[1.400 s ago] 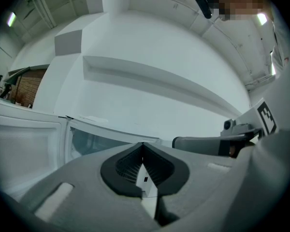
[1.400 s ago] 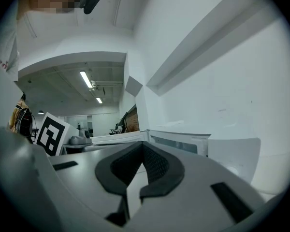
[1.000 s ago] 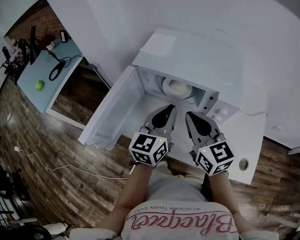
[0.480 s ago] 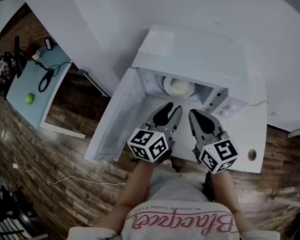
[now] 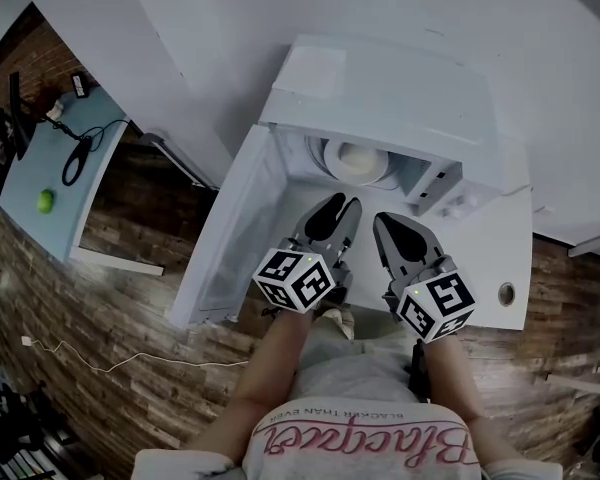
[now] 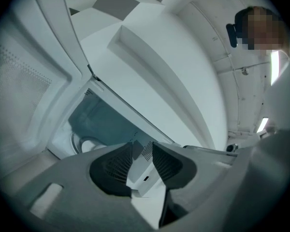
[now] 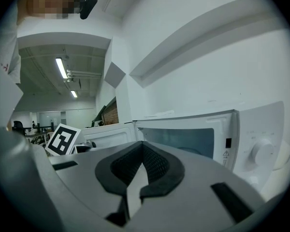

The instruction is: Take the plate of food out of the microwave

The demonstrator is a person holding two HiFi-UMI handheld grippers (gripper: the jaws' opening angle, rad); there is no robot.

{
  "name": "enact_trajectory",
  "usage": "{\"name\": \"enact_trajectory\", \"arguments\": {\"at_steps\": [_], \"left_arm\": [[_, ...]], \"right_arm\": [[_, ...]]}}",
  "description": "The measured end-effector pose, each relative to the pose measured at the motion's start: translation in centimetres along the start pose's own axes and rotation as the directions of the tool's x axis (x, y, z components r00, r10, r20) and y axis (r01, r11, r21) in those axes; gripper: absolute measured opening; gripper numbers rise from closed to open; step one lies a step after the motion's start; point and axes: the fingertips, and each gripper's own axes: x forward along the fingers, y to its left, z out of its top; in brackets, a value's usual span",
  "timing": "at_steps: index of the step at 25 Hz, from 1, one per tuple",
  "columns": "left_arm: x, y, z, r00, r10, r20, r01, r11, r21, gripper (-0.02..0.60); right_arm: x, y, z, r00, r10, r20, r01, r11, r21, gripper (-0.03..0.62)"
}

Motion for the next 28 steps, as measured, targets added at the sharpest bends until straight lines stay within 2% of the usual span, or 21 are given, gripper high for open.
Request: {"name": "enact_trajectory", "arguments": {"at_steps": [4, 8, 11, 17, 20, 23, 25, 28], "left_arm": [[0.8, 0.7, -1.0, 1.000, -0.011, 0.005, 0.011, 0.997, -0.083, 0.135], [1.7, 2.0, -2.5, 1.000, 0.020, -0.020, -0.023, 0.991, -0.130, 0.135], [2.1, 3.4, -3.6, 0.998, 0.051, -0.025, -0.055, 0.976, -0.209, 0.135], [3.2, 6.1, -5.3, 0.989, 0.130, -0.066, -0.143, 0.947, -0.287, 0.135], [4.0, 7.6, -5.8, 0.978, 0.187, -0.095, -0.208, 0.917, -0.339, 0.135], [4.9, 8.9, -6.6, 0.961, 0.239, -0.139, -0.275, 0.875, -0.398, 0.135], [5.4, 9.5, -7.2, 0.948, 0.264, -0.178, -0.317, 0.845, -0.432, 0.135], [5.6, 10.3, -8.1, 0.921, 0.308, -0.240, -0.388, 0.787, -0.479, 0.135]], "right_arm": [[0.0, -0.6, -1.1, 1.000, -0.008, -0.025, 0.008, 1.000, 0.004, 0.006], [0.6, -1.8, -1.9, 1.000, -0.017, -0.023, 0.017, 1.000, 0.023, 0.006], [1.2, -2.6, -2.7, 0.999, -0.020, -0.033, 0.021, 0.999, 0.035, 0.006], [2.5, -3.7, -4.3, 0.998, -0.014, -0.057, 0.018, 0.997, 0.069, 0.006], [3.1, -4.2, -4.7, 0.998, -0.003, -0.068, 0.008, 0.997, 0.081, 0.006], [3.7, -5.0, -4.9, 0.997, 0.000, -0.072, 0.008, 0.995, 0.102, 0.006], [4.0, -5.5, -5.0, 0.997, 0.000, -0.075, 0.009, 0.993, 0.120, 0.006], [4.5, -6.1, -5.2, 0.996, 0.005, -0.084, 0.006, 0.992, 0.128, 0.006]]}}
